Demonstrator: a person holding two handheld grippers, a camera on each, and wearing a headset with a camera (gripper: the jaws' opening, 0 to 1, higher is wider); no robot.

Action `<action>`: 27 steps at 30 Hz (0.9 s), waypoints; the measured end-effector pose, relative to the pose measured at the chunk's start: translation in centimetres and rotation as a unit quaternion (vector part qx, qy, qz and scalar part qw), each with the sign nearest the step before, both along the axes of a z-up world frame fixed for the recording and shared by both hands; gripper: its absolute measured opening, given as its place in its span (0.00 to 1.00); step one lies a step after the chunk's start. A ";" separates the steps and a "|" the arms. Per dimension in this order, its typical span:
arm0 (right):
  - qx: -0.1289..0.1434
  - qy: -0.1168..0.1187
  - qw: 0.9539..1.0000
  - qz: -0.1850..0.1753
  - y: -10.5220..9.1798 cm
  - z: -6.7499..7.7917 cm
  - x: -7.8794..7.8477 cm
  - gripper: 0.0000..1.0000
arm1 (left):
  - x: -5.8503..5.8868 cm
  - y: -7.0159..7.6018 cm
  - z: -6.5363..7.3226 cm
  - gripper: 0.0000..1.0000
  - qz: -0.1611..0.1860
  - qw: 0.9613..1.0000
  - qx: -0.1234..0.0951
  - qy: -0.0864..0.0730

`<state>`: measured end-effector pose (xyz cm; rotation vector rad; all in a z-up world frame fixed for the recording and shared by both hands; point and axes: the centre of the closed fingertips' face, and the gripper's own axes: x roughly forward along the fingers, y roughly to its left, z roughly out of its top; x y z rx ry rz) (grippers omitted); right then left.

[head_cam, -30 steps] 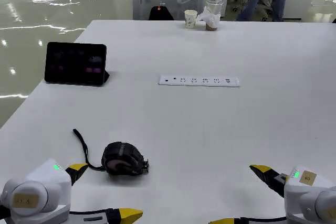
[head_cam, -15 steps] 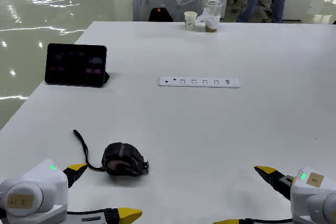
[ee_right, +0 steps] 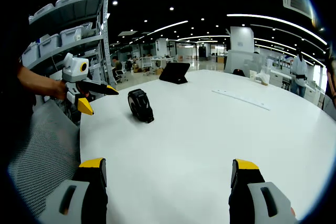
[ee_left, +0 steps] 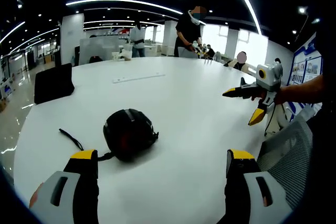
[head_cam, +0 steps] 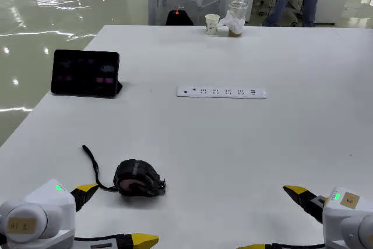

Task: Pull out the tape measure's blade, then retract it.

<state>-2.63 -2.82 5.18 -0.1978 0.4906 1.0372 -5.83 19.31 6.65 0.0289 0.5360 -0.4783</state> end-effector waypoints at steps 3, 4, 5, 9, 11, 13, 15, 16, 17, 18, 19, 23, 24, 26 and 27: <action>0.000 0.000 1.000 0.000 0.0 0.0 0.0 0.99 | 0.1 0.1 0.0 0.99 0.002 1.000 -0.003 0.002; 0.000 0.000 1.000 0.000 0.0 0.0 0.1 0.99 | 0.1 0.1 0.1 0.99 0.001 1.000 -0.005 0.003; 0.000 0.000 1.000 0.000 0.0 0.0 0.1 0.99 | 0.1 0.1 0.1 0.99 0.001 1.000 -0.006 0.003; 0.001 0.000 1.000 -0.001 0.0 0.0 0.2 0.99 | 0.2 0.1 0.1 0.99 0.000 1.000 -0.006 0.002; 0.000 0.000 1.000 -0.001 -0.1 0.1 0.1 0.99 | 0.2 0.1 0.1 0.99 0.000 1.000 -0.005 0.003; 0.001 0.001 1.000 -0.001 -0.1 0.1 0.1 0.99 | 0.2 0.0 0.2 0.99 -0.002 1.000 -0.006 0.002; 0.000 0.002 1.000 -0.001 -0.2 0.0 0.1 0.99 | 0.1 -0.1 0.2 0.99 -0.003 1.000 -0.008 0.003; 0.000 0.002 1.000 -0.001 -0.2 0.0 0.1 0.99 | 0.1 -0.1 0.2 0.99 -0.003 1.000 -0.007 0.004; 0.001 0.003 1.000 -0.001 -0.2 0.0 0.1 0.99 | 0.1 -0.2 0.2 0.99 -0.004 1.000 -0.007 0.004; 0.000 0.003 1.000 -0.001 -0.2 0.0 0.0 0.99 | 0.1 -0.2 0.2 0.99 -0.005 1.000 -0.009 0.004; 0.000 0.003 1.000 -0.001 -0.3 0.0 0.0 0.99 | 0.1 -0.3 0.2 0.99 -0.006 1.000 -0.011 0.004; 0.000 0.004 1.000 -0.001 -0.3 -0.1 -0.1 0.99 | 0.0 -0.3 0.2 0.99 -0.006 1.000 -0.007 0.005; 0.000 0.004 1.000 -0.001 -0.3 -0.1 -0.1 0.99 | 0.0 -0.3 0.1 0.99 -0.006 1.000 -0.005 0.005; 0.001 0.004 1.000 -0.001 -0.3 -0.1 -0.1 0.99 | 0.0 -0.5 0.2 0.99 -0.009 1.000 -0.008 0.005; 0.001 0.004 1.000 -0.001 -0.3 -0.1 -0.1 0.99 | 0.0 -0.5 0.2 0.99 -0.009 1.000 -0.009 0.006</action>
